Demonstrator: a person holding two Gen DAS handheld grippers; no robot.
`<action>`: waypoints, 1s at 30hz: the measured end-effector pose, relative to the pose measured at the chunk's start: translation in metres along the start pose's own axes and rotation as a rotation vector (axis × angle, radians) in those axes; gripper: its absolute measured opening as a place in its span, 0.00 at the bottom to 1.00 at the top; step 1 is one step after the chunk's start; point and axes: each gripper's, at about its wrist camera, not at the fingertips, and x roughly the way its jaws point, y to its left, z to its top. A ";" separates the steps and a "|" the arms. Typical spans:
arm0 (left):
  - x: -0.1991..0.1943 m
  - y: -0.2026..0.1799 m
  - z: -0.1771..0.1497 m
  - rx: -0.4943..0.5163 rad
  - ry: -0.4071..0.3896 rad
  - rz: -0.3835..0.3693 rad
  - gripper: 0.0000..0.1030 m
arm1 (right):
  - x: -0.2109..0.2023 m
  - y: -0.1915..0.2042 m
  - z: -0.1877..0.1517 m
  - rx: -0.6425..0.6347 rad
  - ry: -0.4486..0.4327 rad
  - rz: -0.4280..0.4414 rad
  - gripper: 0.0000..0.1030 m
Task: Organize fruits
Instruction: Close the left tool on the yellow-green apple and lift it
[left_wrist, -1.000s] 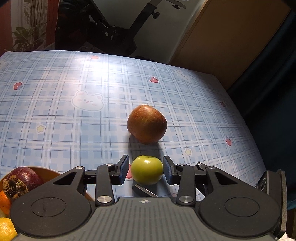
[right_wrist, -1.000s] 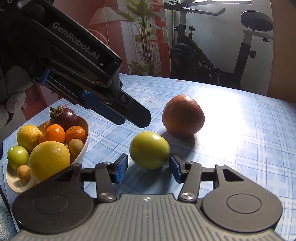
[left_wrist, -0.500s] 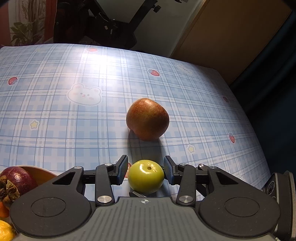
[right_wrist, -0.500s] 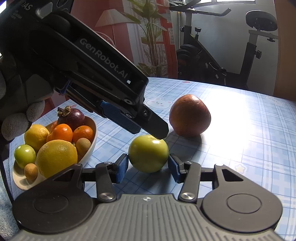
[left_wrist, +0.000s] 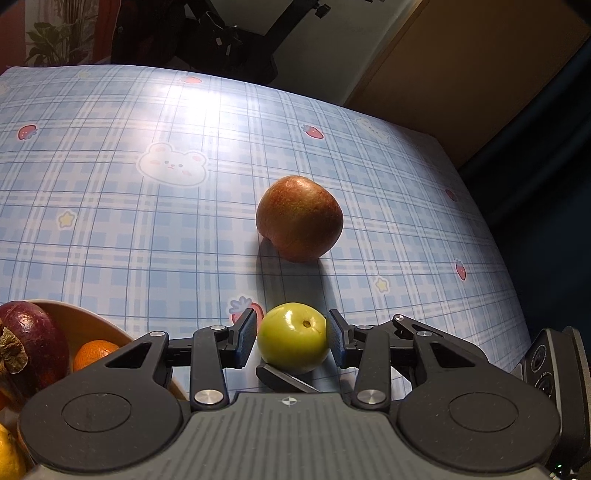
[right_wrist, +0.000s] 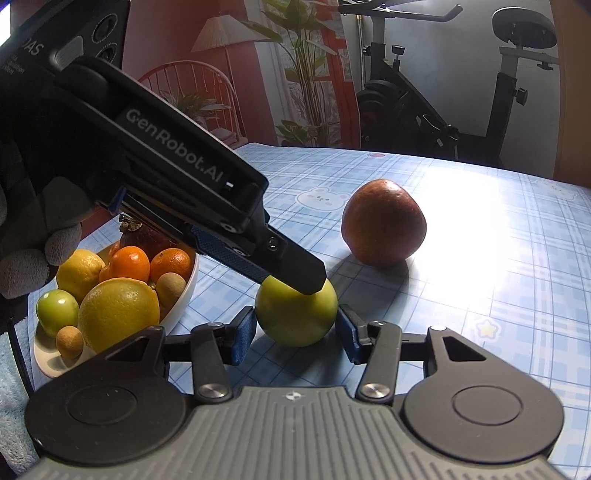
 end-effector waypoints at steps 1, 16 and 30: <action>0.000 0.000 0.000 -0.001 0.000 -0.003 0.39 | 0.000 0.000 0.000 0.000 0.000 0.000 0.50; -0.012 -0.003 -0.005 0.018 -0.035 -0.002 0.38 | -0.005 0.007 -0.002 -0.028 -0.037 -0.008 0.48; -0.113 0.034 -0.047 -0.060 -0.198 0.001 0.38 | -0.023 0.083 0.031 -0.162 -0.052 0.113 0.48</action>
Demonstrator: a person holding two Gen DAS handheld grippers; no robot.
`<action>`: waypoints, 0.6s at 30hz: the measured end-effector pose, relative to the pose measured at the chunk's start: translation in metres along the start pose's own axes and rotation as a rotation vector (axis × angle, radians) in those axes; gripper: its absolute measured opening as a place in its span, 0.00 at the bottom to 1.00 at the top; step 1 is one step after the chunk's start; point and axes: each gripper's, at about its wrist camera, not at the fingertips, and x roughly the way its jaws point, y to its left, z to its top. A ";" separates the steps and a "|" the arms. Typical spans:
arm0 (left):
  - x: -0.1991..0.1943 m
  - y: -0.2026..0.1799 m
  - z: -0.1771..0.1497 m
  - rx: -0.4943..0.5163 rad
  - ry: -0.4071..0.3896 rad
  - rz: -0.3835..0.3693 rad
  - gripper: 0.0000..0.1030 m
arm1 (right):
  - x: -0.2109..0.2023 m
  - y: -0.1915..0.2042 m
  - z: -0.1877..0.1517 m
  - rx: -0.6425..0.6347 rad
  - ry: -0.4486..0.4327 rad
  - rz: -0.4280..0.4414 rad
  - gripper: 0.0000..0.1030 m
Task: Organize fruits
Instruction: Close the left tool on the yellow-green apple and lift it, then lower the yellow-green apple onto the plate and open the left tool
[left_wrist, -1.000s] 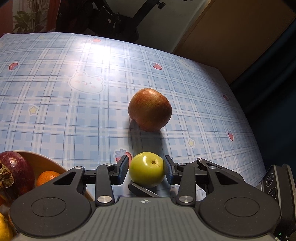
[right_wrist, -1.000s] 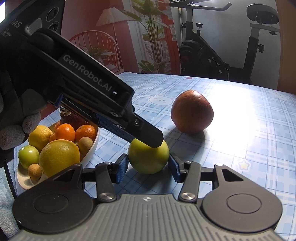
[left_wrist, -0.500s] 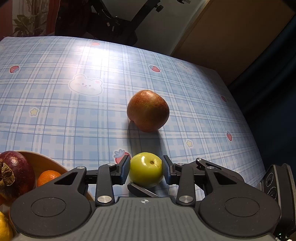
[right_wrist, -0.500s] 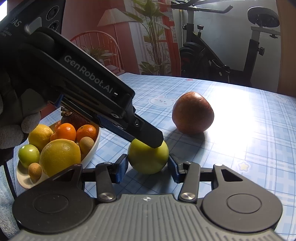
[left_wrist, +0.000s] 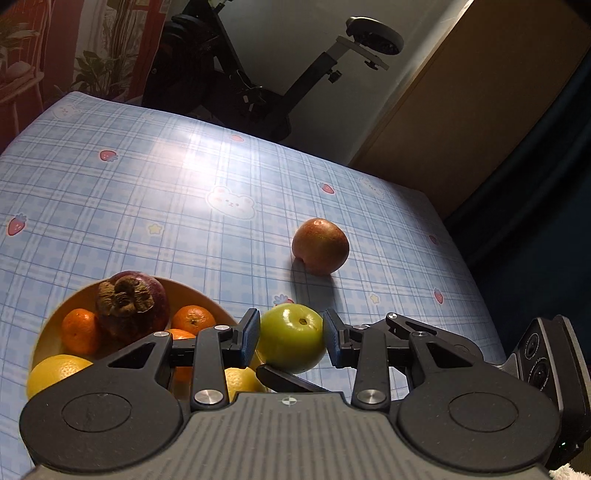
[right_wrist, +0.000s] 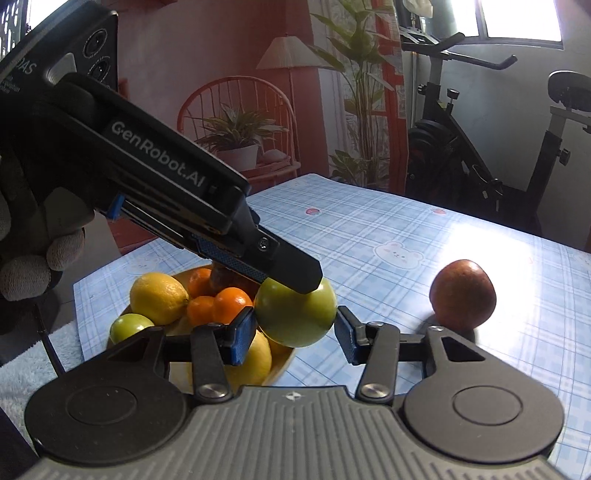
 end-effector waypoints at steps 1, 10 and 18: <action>-0.006 0.005 -0.002 -0.012 -0.006 0.003 0.38 | 0.002 0.006 0.002 -0.013 0.005 0.011 0.48; -0.041 0.044 -0.027 -0.107 -0.045 0.017 0.38 | 0.029 0.047 0.013 -0.078 0.085 0.105 0.48; -0.045 0.073 -0.038 -0.166 -0.040 0.033 0.38 | 0.060 0.065 0.018 -0.134 0.184 0.144 0.48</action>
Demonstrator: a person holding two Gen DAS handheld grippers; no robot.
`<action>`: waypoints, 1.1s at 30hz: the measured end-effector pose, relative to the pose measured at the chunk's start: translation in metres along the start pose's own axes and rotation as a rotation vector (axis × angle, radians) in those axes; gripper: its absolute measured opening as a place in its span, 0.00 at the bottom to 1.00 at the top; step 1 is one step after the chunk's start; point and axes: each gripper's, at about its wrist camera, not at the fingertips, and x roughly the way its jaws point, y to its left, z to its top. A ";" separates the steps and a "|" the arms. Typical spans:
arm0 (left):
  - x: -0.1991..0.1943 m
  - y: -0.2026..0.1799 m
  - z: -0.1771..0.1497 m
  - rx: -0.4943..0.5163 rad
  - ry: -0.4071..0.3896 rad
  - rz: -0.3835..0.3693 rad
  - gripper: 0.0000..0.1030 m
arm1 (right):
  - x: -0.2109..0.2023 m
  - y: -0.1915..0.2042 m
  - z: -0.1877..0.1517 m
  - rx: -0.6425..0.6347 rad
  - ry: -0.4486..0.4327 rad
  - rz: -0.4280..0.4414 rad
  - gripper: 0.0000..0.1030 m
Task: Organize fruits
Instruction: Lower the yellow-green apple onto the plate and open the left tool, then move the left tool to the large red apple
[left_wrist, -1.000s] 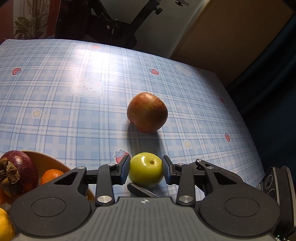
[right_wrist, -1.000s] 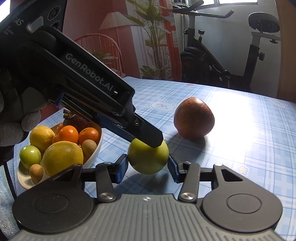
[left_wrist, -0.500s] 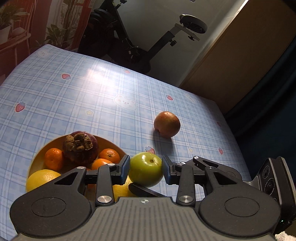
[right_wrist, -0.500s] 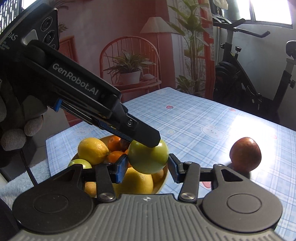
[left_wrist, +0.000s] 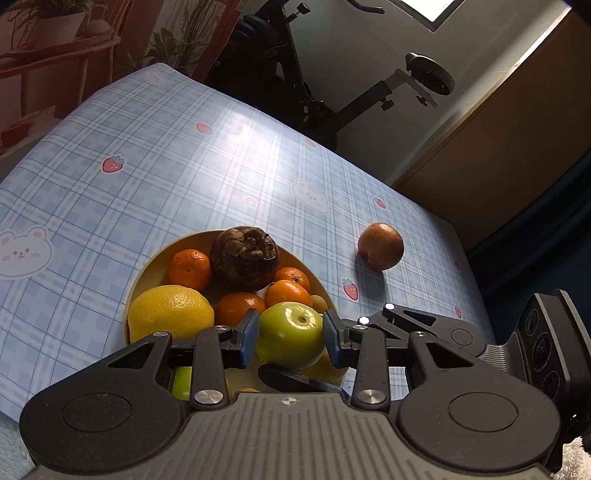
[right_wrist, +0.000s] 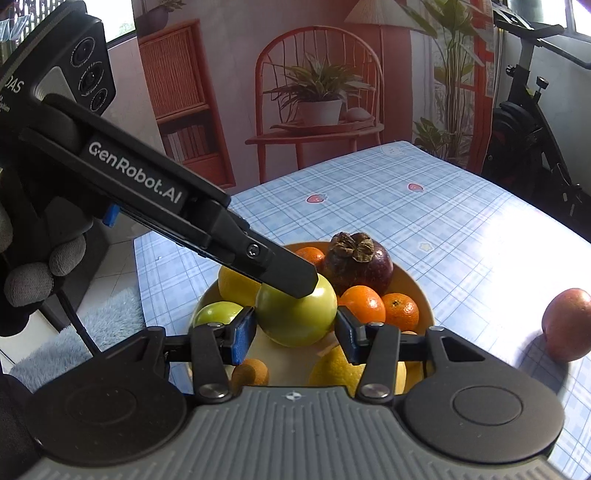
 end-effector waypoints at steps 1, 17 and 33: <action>0.000 0.002 0.000 0.001 -0.001 0.004 0.38 | 0.003 0.002 0.001 -0.010 0.010 0.000 0.48; -0.005 0.024 -0.004 -0.056 0.001 0.017 0.38 | 0.019 0.009 -0.002 -0.020 0.072 0.012 0.49; -0.010 0.019 0.000 -0.069 -0.053 0.063 0.38 | -0.002 0.008 -0.010 0.017 0.017 0.014 0.49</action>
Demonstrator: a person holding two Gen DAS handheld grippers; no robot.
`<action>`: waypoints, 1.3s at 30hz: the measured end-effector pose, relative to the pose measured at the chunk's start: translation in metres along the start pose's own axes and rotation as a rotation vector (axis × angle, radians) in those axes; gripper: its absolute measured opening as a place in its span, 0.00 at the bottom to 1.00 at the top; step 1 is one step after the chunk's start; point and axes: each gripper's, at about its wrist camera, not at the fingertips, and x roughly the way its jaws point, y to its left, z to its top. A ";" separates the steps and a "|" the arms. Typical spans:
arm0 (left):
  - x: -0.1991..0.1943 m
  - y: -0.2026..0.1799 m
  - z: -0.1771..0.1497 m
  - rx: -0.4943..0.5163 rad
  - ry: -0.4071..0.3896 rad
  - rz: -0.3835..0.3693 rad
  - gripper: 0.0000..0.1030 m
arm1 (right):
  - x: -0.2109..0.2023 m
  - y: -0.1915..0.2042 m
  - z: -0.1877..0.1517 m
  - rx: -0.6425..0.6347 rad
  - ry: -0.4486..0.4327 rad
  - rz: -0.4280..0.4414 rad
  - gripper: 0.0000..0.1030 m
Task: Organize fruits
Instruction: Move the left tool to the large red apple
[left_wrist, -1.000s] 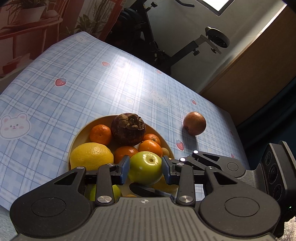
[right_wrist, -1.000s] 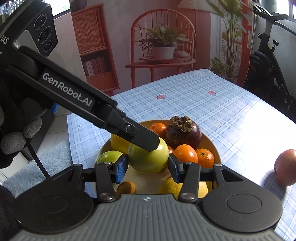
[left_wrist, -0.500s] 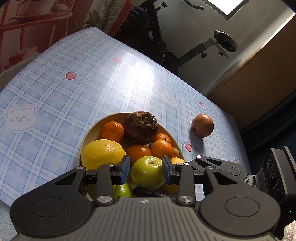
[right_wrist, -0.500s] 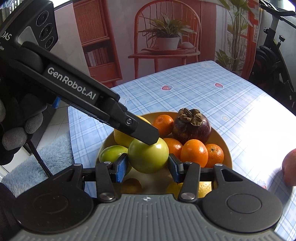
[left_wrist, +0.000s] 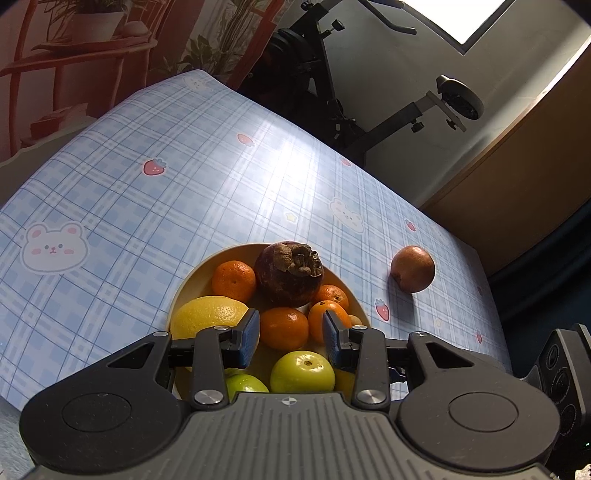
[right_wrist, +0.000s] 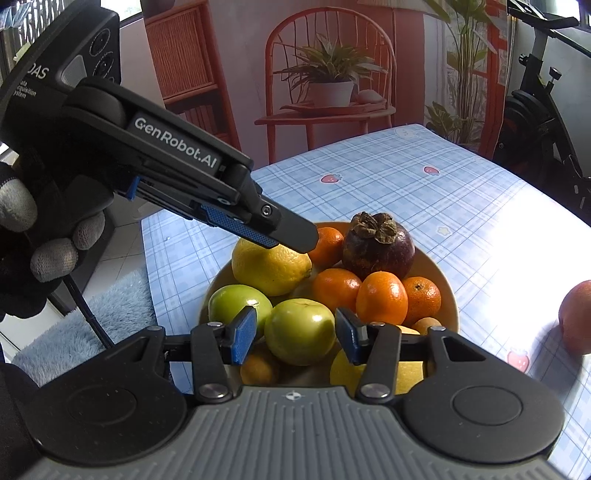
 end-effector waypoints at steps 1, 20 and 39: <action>0.000 0.000 0.000 0.001 -0.002 0.003 0.38 | -0.003 -0.001 0.000 0.006 -0.016 -0.007 0.49; 0.017 -0.055 0.037 0.127 -0.044 0.029 0.38 | -0.081 -0.096 -0.021 0.251 -0.309 -0.342 0.50; 0.139 -0.177 0.063 0.336 0.083 0.008 0.44 | -0.062 -0.170 -0.063 0.366 -0.243 -0.399 0.72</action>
